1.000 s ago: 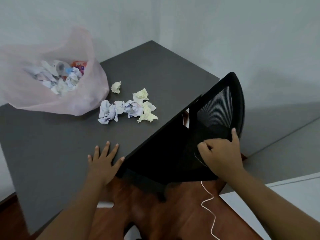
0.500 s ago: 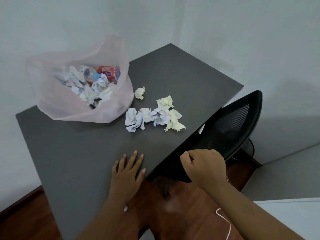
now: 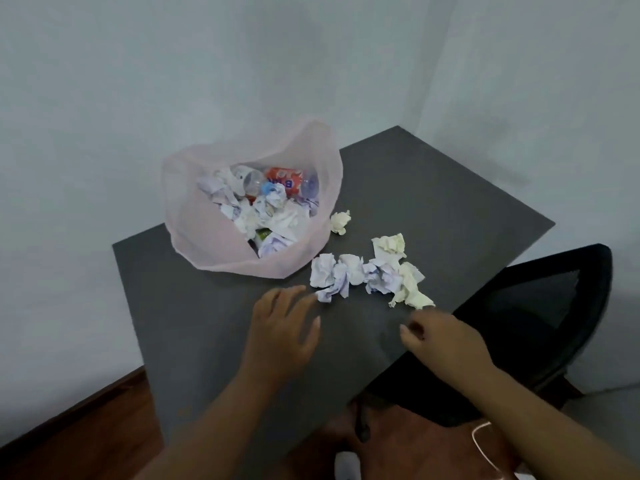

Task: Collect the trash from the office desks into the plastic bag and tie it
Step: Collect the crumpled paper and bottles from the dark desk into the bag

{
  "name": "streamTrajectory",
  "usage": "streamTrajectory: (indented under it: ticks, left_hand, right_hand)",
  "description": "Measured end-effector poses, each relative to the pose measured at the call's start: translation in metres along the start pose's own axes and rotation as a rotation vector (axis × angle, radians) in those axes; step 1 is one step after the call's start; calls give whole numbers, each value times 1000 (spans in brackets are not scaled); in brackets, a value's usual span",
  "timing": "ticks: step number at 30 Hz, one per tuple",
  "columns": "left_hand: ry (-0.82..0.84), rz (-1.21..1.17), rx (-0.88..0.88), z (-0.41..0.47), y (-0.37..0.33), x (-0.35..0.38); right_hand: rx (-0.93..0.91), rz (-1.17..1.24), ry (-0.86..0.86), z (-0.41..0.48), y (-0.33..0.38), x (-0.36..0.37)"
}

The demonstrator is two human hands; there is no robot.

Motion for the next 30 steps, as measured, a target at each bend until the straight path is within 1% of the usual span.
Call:
streamTrajectory:
  ticks: [2,3,5,6,9,12,14,16,19,21,23,24,27,29,30]
  left_hand:
    - [-165,36,52,36,11,-35]
    - [-222,70,56,53,19,-52]
    - [-307,163,17,86,43,-77]
    - [-313,220,-32,102,58,-86]
    - [-232,341,-280,138,109,-99]
    - [-143,411,-427,162,149,-102]
    - [-27,462,-486,177,167,-101]
    - [80,449,-539,189,182,-96]
    - [188,249,-629,201,199,-88]
    - [177,210,-629,204,204,-89]
    - [117,157,-628,206,204,-90]
    - [106,101,-624,207,202,-90]
    - [143,-31,-635,208,194,-90]
    - [167,-141,-665,210,187,-92]
    - [159,-183,-656,211,185,-95]
  right_hand:
    - [-146,-10,-78,36,19,14]
    - [-198,-34,-78,52,31,22]
    - [-274,-82,-69,83,55,39]
    - [-321,-116,-44,96,68,47]
    - [-456,-251,49,126,97,73]
    - [-457,-290,155,145,109,91]
    - [-456,-232,213,150,111,101]
    - [-454,-138,265,151,111,112]
    - [-356,6,307,145,109,124]
    - [-283,140,256,146,108,121]
    - [-190,317,138,151,105,106]
    - [-106,396,71,156,100,93]
    - [120,571,-152,167,82,36]
    - [169,662,-343,167,83,-15]
    - [154,698,-430,164,92,-42]
Point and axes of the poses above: each hand's wrist, its own z-axis towards the middle knuckle, its own x-axis out of the palm, y = z × x, the point moved 4 cm from there along z, towards the middle knuckle, and after that the axes turned 7 degrees about -y, right-handed, at the moved point
